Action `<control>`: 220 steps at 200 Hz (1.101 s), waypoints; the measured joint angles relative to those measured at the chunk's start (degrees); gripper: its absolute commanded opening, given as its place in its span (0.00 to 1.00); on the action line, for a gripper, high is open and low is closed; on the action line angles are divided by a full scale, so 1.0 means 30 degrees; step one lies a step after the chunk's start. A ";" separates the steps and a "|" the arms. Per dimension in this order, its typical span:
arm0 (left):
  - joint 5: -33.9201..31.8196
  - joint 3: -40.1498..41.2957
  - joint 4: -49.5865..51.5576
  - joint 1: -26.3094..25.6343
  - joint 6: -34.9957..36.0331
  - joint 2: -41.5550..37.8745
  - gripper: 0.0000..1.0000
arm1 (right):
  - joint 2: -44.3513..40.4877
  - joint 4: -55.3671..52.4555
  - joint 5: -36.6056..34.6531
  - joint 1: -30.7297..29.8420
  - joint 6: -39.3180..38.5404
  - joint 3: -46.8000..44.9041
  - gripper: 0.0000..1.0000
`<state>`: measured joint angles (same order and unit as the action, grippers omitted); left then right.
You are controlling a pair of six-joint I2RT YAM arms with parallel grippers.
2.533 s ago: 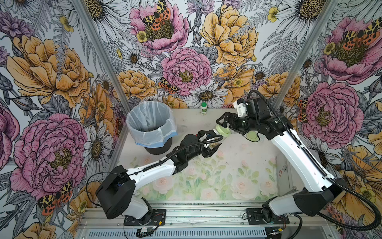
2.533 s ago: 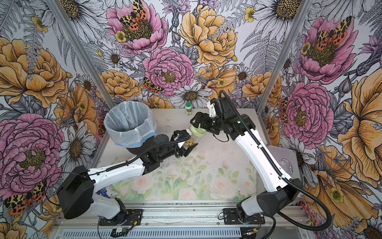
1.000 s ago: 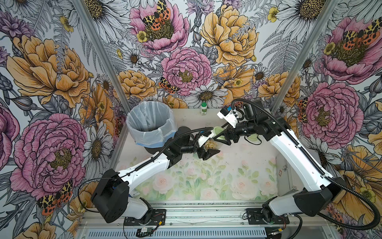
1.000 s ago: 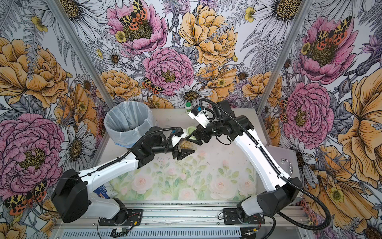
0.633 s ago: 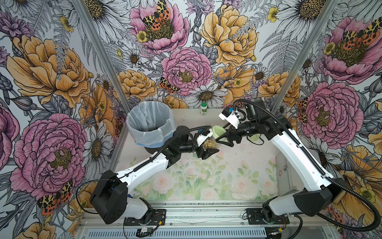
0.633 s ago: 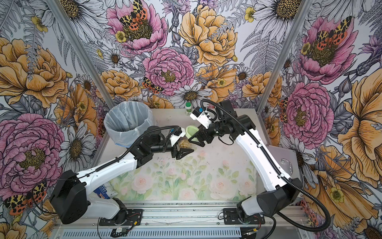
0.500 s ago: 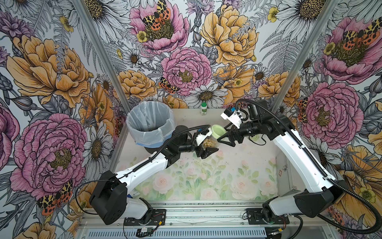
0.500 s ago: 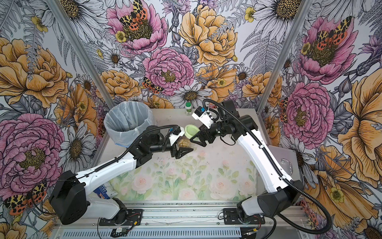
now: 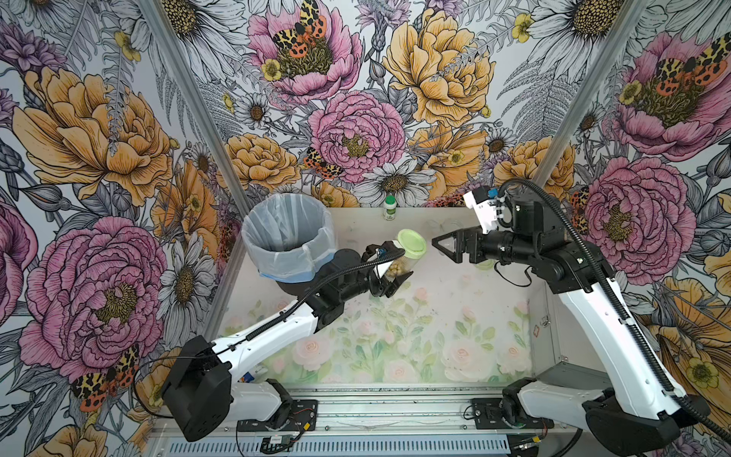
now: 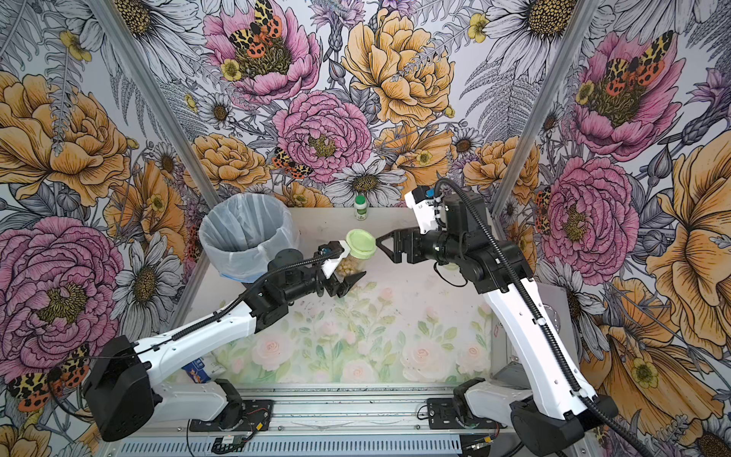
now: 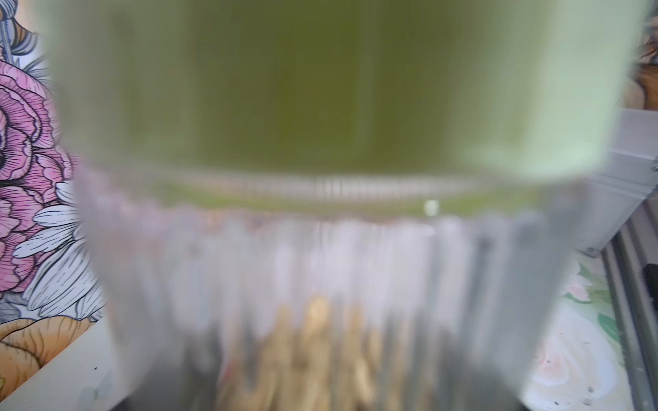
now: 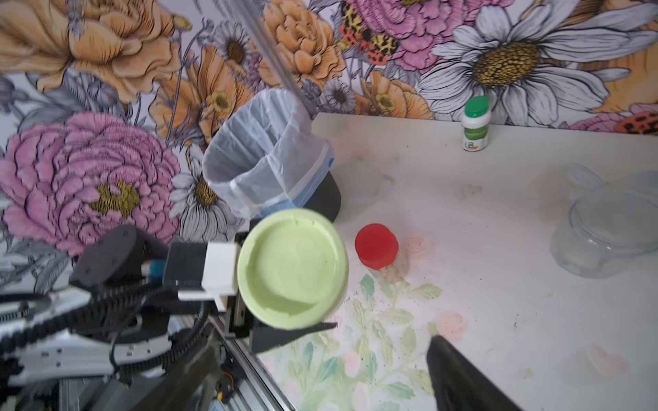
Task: Empty moldy peanuts from jars
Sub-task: Unscrew the lid from the jar.
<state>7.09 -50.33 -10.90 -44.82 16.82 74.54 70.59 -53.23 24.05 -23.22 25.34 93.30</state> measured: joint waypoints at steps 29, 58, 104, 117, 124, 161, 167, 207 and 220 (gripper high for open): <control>-0.2186 0.0036 -0.0306 -0.1064 0.1093 0.0430 0.24 | 0.1654 0.0291 -0.1945 -0.1727 0.3468 0.1078 0.92; -0.3315 0.0036 -0.0488 -0.1093 0.1559 0.0568 0.24 | 0.3337 0.0270 -0.2994 -0.2492 0.4794 0.1814 0.92; -0.3891 0.0036 -0.0707 -0.1093 0.1982 0.0568 0.24 | 0.3956 -0.0022 -0.4262 -0.3126 0.5217 0.1821 0.92; -0.3942 0.0036 -0.0729 -0.1093 0.2047 0.0568 0.24 | 0.3985 -0.0029 -0.4452 -0.3228 0.5217 0.1836 0.91; -0.3949 0.0036 -0.0736 -0.1093 0.2055 0.0568 0.24 | 0.4007 -0.0029 -0.4524 -0.3300 0.5217 0.1851 0.91; -0.3963 0.0036 -0.0736 -0.1093 0.2069 0.0568 0.25 | 0.4291 -0.0029 -0.4736 -0.3570 0.5209 0.1982 0.84; -0.3963 0.0036 -0.0736 -0.1093 0.2076 0.0568 0.24 | 0.4357 -0.0036 -0.4765 -0.3636 0.5231 0.1982 0.82; -0.4080 0.0036 -0.0605 -0.1093 0.2127 0.0568 0.24 | 0.4503 0.0138 -0.5064 -0.3789 0.5246 0.1982 0.75; -0.4073 0.0036 -0.0539 -0.1049 0.2178 0.0568 0.25 | 0.4503 0.0270 -0.5209 -0.3810 0.5224 0.1967 0.72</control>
<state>-5.13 -50.22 -12.51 -47.97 23.35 76.25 84.09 -52.42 8.43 -34.65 41.01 99.20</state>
